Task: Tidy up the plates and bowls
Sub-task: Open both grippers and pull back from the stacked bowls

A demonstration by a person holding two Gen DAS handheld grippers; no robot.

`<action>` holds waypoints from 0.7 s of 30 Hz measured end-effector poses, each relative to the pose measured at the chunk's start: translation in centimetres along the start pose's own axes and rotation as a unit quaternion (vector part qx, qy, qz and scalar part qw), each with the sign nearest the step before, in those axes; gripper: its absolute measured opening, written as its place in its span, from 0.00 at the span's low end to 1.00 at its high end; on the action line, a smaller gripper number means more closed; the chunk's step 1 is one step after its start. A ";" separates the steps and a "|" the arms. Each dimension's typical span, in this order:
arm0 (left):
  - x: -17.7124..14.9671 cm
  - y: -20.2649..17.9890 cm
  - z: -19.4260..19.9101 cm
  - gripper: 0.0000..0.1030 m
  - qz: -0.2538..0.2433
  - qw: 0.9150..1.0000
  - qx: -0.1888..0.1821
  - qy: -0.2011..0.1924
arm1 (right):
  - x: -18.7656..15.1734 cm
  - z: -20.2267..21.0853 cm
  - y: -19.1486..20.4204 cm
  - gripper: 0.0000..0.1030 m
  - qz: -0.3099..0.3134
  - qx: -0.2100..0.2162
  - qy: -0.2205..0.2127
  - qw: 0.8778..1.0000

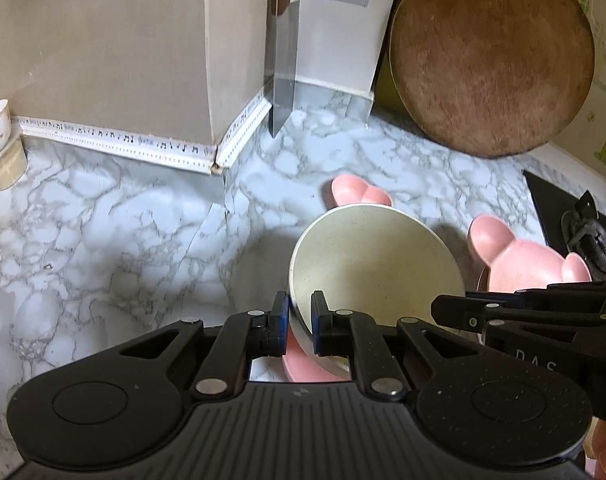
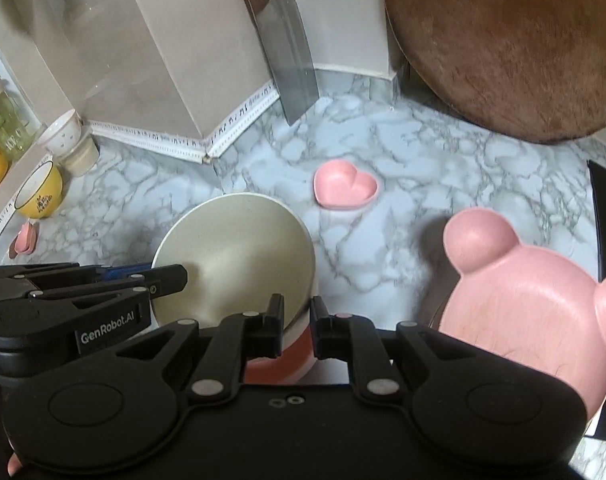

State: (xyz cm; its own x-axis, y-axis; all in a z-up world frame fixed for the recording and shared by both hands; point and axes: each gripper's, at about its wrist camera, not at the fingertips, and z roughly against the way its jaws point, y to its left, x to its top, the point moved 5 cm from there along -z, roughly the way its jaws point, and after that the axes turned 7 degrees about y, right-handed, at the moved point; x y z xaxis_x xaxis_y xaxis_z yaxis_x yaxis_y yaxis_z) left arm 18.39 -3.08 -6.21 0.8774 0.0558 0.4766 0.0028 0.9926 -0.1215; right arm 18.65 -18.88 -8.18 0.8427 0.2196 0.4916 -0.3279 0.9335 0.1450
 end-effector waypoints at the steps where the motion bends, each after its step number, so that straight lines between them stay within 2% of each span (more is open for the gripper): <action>1: -0.2 0.0 -0.1 0.10 -0.001 1.000 0.000 0.002 | -0.2 -0.1 -0.1 0.13 -0.002 0.000 0.003 1.000; 21: -1.4 0.0 -0.8 0.10 0.002 1.000 -0.006 0.030 | -1.5 -0.6 -0.4 0.13 -0.011 0.015 0.024 1.000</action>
State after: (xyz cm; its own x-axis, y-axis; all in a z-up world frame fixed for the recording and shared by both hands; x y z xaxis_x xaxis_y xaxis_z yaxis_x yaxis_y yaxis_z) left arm 17.59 -3.21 -7.55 0.9046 0.0523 0.4231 0.0056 0.9909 -0.1343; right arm 17.78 -19.37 -9.46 0.8691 0.2132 0.4464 -0.3210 0.9296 0.1809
